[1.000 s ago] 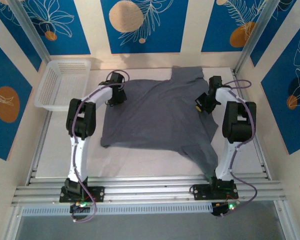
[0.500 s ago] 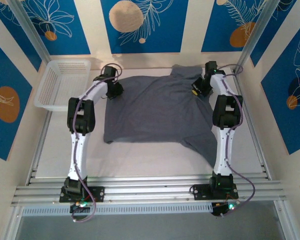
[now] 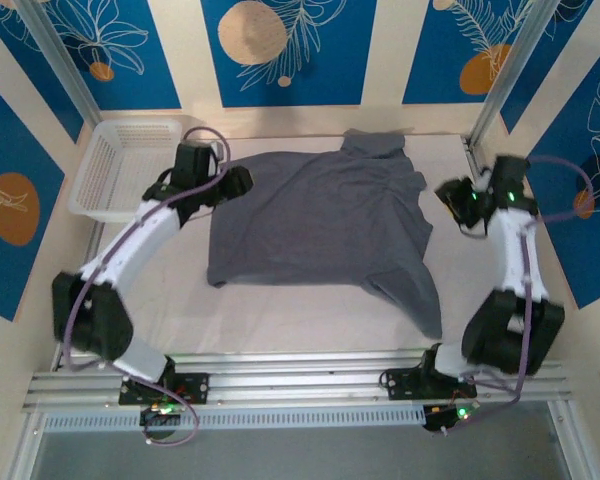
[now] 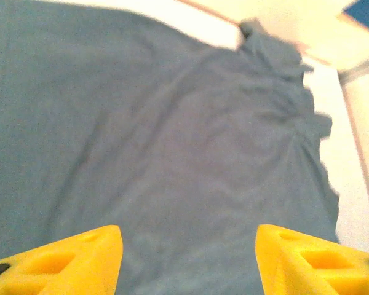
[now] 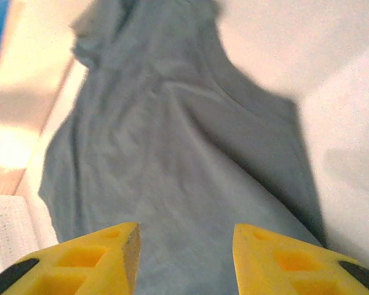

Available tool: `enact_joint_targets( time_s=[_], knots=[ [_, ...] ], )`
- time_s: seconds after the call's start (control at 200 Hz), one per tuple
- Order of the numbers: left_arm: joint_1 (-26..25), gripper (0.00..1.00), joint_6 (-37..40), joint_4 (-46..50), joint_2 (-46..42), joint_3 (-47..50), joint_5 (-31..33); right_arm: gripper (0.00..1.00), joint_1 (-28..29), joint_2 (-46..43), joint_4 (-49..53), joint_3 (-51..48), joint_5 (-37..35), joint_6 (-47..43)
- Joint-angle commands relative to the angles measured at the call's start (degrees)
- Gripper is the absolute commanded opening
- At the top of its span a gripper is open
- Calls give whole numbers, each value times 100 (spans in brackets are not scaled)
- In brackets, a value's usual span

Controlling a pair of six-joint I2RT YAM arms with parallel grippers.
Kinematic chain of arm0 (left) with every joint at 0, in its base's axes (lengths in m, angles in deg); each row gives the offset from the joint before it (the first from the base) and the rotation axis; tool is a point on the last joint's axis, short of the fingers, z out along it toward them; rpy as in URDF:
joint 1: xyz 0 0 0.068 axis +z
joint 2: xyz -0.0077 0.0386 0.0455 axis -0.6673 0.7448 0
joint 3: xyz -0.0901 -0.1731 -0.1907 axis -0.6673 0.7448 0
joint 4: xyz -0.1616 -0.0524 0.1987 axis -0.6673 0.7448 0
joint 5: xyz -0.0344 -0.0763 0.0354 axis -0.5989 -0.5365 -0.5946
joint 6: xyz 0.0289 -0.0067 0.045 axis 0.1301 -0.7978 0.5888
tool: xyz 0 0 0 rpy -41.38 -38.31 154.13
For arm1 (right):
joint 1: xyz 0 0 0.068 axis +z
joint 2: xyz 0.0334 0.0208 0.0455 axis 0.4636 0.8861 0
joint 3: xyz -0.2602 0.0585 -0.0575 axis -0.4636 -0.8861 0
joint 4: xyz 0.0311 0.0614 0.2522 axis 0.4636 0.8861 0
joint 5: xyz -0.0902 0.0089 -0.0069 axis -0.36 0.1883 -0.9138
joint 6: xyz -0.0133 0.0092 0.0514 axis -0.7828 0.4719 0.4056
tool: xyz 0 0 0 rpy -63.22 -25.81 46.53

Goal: Fold the inside-out t-shirt

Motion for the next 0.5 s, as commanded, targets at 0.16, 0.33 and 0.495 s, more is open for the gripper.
enact_joint_targets(
  time_s=[0.16, 0.33, 0.495],
  knots=[
    [-390, 62, -155, 612, 362, 1370, 381, 47, 21, 758, 131, -1266, 724, -160],
    [-378, 59, -594, 799, 943, 1386, 601, 36, 271, 1119, -104, -1334, 827, -111],
    [-355, 59, -824, 659, 1045, 1509, 647, 29, 839, 1126, -84, -1435, 651, 72]
  ],
)
